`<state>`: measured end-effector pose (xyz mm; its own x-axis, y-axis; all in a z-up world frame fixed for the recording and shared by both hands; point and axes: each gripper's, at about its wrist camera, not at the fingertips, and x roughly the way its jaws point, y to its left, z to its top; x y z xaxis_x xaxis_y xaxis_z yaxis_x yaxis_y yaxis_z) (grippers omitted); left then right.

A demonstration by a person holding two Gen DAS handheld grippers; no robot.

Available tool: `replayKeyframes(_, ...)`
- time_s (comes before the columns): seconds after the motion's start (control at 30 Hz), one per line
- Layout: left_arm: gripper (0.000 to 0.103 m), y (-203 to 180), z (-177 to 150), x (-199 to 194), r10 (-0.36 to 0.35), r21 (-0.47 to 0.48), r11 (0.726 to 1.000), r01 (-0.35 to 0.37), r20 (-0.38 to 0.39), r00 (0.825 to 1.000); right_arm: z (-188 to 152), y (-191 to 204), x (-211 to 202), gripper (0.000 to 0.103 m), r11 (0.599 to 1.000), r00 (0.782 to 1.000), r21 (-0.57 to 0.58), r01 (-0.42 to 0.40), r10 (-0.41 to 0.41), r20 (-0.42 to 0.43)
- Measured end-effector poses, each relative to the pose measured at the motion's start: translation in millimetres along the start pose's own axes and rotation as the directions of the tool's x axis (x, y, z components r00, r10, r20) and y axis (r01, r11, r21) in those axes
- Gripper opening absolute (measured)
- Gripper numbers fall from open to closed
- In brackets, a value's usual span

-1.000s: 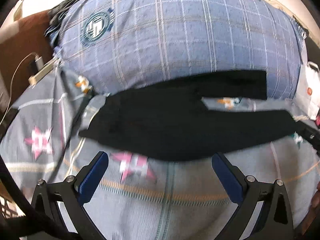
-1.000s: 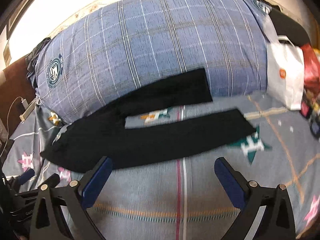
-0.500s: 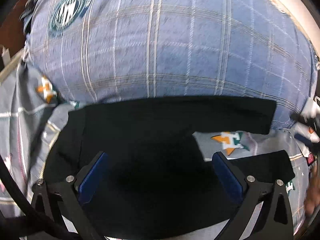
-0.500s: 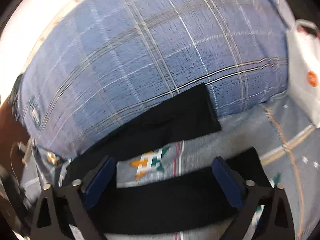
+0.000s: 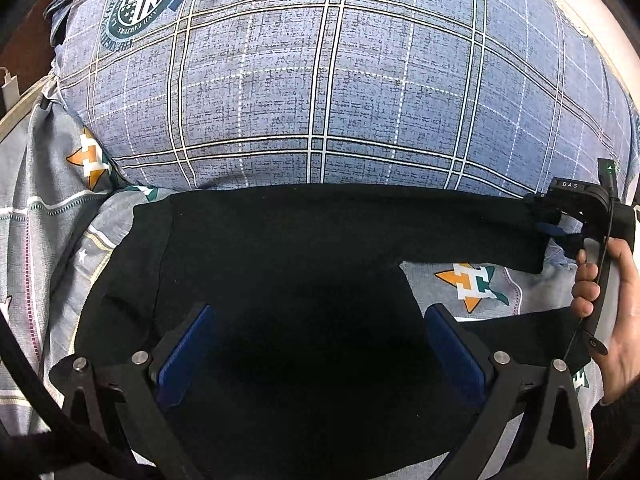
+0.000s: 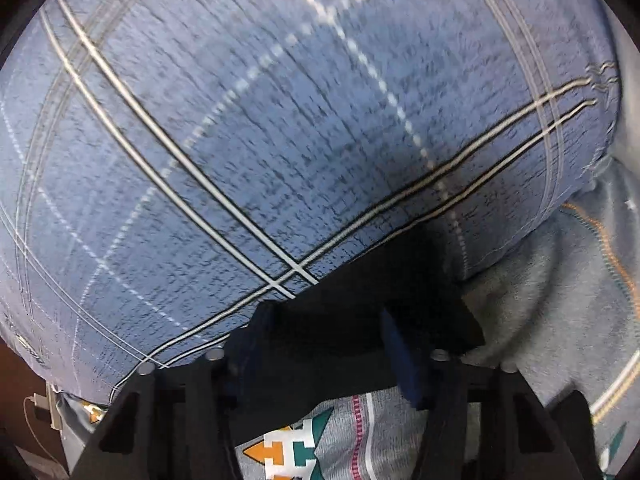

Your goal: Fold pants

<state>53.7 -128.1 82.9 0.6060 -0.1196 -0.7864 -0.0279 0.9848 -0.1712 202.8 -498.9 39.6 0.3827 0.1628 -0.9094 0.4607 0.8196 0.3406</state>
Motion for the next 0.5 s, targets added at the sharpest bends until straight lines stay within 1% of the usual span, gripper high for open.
replayKeyframes(0.07, 0.103, -1, 0, -2, -0.004, 0.0, 1.0, 0.004, 0.002, 1.0, 0, 1, 1, 0.038, 0.999, 0.999, -0.014, -0.037, 0.037, -0.008)
replayKeyframes(0.1, 0.103, -2, 0, -3, -0.012, 0.0, 1.0, 0.012, 0.001, 1.0, 0, 3, -1, 0.024, 0.999, 0.999, -0.039, -0.033, 0.032, -0.011)
replayKeyframes(0.13, 0.103, -3, 0, -3, -0.017, 0.001, 1.0, 0.017, 0.0, 1.0, -1, 5, -5, 0.013, 0.998, 1.0, -0.069, -0.015, 0.015, -0.008)
replayKeyframes(0.17, 0.103, -5, 0, -4, -0.023, 0.005, 1.0, 0.023, -0.003, 1.0, -1, 7, -7, 0.009, 0.996, 1.0, -0.084, -0.003, 0.003, -0.007)
replayKeyframes(0.23, 0.103, -8, -2, -7, -0.042, 0.012, 0.999, 0.042, -0.004, 0.999, -9, 5, -24, 0.009, 0.993, 0.998, -0.098, -0.059, 0.059, -0.003)
replayKeyframes(0.27, 0.103, -10, -2, -8, -0.054, 0.014, 0.998, 0.054, -0.005, 0.999, -14, 5, -33, 0.009, 0.992, 0.998, -0.111, -0.067, 0.068, 0.004)
replayKeyframes(0.4, 0.103, -15, -7, -12, -0.111, 0.011, 0.994, 0.112, -0.025, 0.993, -60, 7, -86, 0.008, 0.975, 0.993, -0.191, -0.111, 0.117, 0.02)
replayKeyframes(0.47, 0.103, -18, -10, -15, -0.153, 0.007, 0.988, 0.153, -0.029, 0.988, -94, -3, -116, 0.008, 0.969, 0.988, -0.204, -0.143, 0.153, 0.036)
replayKeyframes(0.5, 0.103, -19, -11, -14, -0.17, 0.004, 0.985, 0.17, -0.035, 0.985, -101, -5, -122, 0.008, 0.966, 0.986, -0.207, -0.152, 0.164, 0.039)
